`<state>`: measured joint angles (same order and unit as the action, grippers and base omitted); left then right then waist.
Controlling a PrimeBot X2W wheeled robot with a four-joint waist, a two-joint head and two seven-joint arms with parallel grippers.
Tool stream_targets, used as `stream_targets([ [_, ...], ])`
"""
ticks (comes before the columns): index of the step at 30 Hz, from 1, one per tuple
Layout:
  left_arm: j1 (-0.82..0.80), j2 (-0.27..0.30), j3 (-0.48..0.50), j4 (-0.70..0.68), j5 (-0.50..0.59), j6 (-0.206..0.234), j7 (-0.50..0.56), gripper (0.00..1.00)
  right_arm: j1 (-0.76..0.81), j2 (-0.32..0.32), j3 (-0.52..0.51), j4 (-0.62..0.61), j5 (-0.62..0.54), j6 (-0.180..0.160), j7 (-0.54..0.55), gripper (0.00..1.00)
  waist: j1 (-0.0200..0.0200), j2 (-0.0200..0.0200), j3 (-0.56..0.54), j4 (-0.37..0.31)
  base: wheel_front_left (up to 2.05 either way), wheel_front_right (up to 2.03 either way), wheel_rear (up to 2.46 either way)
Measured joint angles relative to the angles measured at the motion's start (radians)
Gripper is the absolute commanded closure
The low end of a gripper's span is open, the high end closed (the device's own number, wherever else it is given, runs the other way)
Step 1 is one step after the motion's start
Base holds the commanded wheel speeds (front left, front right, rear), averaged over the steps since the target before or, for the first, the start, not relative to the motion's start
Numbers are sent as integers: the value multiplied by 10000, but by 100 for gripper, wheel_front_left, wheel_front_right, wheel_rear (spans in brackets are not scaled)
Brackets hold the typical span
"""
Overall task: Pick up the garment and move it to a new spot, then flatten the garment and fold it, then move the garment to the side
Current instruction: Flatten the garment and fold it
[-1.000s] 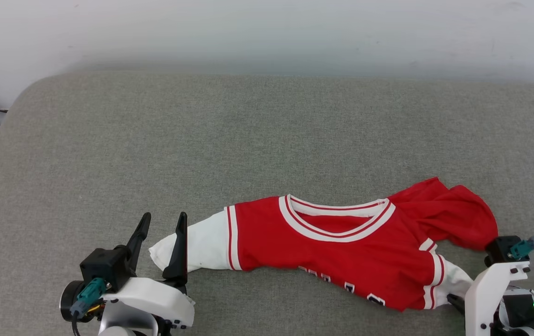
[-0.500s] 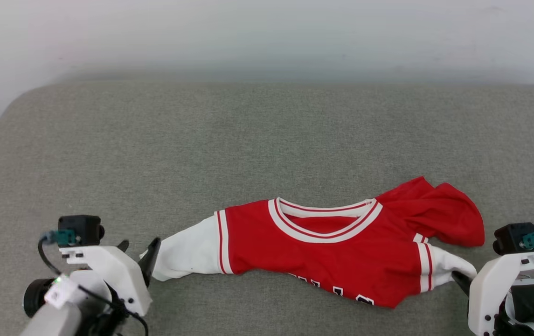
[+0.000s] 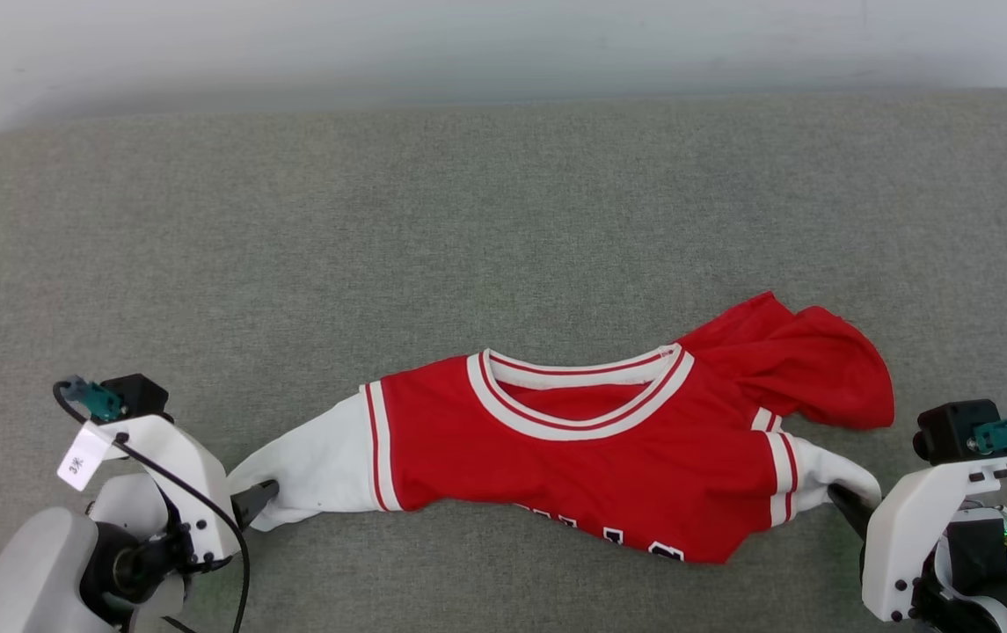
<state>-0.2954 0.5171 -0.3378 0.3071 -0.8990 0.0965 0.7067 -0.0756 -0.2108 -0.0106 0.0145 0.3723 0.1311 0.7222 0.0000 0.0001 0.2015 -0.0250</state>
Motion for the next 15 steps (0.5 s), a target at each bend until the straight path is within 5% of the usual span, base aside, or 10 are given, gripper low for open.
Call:
stream_targets([
  [1, -92, 8, -48, 121, -54, -59, 169, 0, -8, 4, -23, 8, 0, 0, -12, 100, 0, 0, 50, -39, 0, 0, 0],
  [2, -174, -6, -75, 219, -125, -90, 326, 20, -11, 6, -40, 21, -2, 0, -40, 100, 0, 0, 95, -69, 0, 0, 0],
  [3, -251, -25, -79, 309, -230, -109, 485, 78, -21, 21, -67, 42, -2, 0, -44, 100, 0, 0, 131, -94, 0, 0, 0],
  [4, -318, -29, -105, 389, -255, -178, 554, 100, -29, 31, -77, 58, -2, 0, -50, 100, 0, 0, 156, -117, 0, 0, 0],
  [15, -682, -449, -525, 1104, 332, -1122, -848, 100, -113, -19, -376, -31, -115, 0, -508, 100, 0, 0, -55, -69, 0, 0, 0],
])
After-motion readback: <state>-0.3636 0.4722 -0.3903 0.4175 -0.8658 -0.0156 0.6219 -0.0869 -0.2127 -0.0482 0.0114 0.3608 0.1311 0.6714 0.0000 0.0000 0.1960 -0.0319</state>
